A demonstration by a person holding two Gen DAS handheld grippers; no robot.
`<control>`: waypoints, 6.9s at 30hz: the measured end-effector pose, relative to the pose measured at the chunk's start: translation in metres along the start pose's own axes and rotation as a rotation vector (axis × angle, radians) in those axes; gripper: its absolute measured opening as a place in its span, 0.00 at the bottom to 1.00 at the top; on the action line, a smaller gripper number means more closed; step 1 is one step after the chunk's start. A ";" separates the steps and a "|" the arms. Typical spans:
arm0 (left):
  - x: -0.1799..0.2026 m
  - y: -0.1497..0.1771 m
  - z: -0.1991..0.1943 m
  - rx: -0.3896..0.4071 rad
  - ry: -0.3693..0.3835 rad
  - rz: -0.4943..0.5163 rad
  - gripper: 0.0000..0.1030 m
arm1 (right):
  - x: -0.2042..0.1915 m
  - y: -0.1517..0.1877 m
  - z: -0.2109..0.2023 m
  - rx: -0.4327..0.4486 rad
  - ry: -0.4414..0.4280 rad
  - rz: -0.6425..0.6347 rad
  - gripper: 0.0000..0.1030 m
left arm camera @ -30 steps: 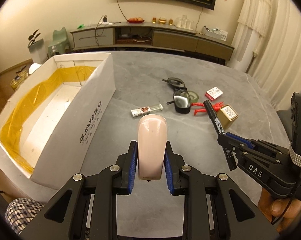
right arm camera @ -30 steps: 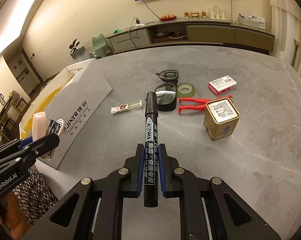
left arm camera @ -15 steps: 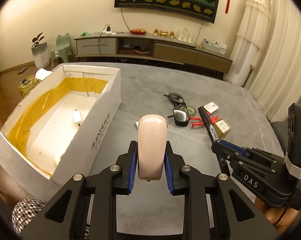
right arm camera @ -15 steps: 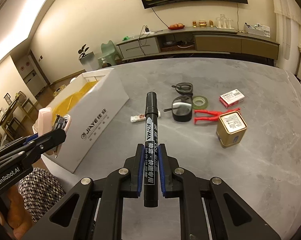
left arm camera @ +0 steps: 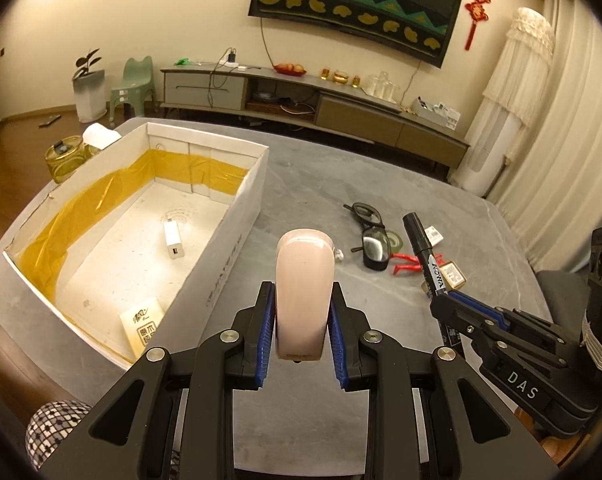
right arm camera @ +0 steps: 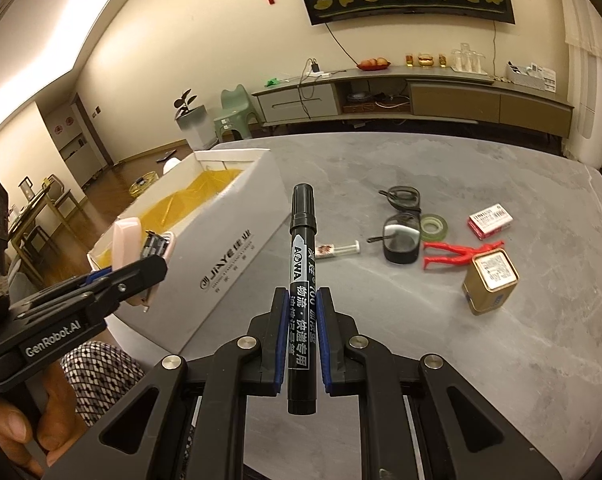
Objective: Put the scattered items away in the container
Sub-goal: 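Carry the stapler in the left gripper and marker in the right over the box, then open both grippers to drop the stapler and marker into the box, then move the left gripper to the glass bottle while the right moves to the gold tin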
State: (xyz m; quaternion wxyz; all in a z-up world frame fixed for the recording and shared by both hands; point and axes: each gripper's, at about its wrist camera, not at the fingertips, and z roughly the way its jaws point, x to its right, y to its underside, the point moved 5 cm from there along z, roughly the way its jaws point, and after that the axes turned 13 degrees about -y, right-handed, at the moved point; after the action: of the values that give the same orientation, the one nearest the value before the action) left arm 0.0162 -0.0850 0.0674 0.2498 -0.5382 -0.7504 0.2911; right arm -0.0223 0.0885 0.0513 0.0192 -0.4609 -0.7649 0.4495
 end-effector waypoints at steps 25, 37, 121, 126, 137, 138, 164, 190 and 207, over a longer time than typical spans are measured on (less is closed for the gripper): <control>-0.075 -0.024 0.003 0.038 -0.007 -0.156 0.25 | -0.076 -0.040 0.029 -0.008 -0.044 -0.121 0.14; -0.125 -0.034 0.006 0.057 -0.034 -0.247 0.25 | -0.126 -0.060 0.051 -0.016 -0.083 -0.204 0.14; -0.192 -0.060 0.124 -0.225 -0.024 -0.403 0.42 | -0.116 -0.091 0.219 -0.288 -0.181 -0.002 0.28; -0.200 -0.052 0.111 -0.205 -0.025 -0.441 0.43 | -0.111 -0.074 0.198 -0.280 -0.198 -0.009 0.28; -0.129 -0.035 0.063 -0.129 -0.025 -0.273 0.44 | -0.098 -0.041 0.123 -0.216 -0.251 -0.037 0.28; -0.120 -0.034 0.058 -0.119 -0.026 -0.247 0.44 | -0.092 -0.038 0.115 -0.207 -0.251 -0.028 0.28; 0.048 0.002 0.061 -0.147 -0.060 0.143 0.44 | 0.035 0.013 0.035 -0.119 -0.128 0.141 0.32; 0.110 -0.017 0.199 -0.228 -0.065 0.293 0.44 | 0.126 0.016 0.035 -0.116 -0.005 0.301 0.39; 0.122 0.003 0.180 -0.212 0.028 0.348 0.44 | 0.145 0.020 0.040 -0.124 0.017 0.337 0.39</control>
State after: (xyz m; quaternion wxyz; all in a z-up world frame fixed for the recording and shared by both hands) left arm -0.1421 0.0019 -0.0538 0.1481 -0.6869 -0.6691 0.2418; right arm -0.1098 0.1695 -0.0425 -0.0784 -0.5868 -0.7027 0.3946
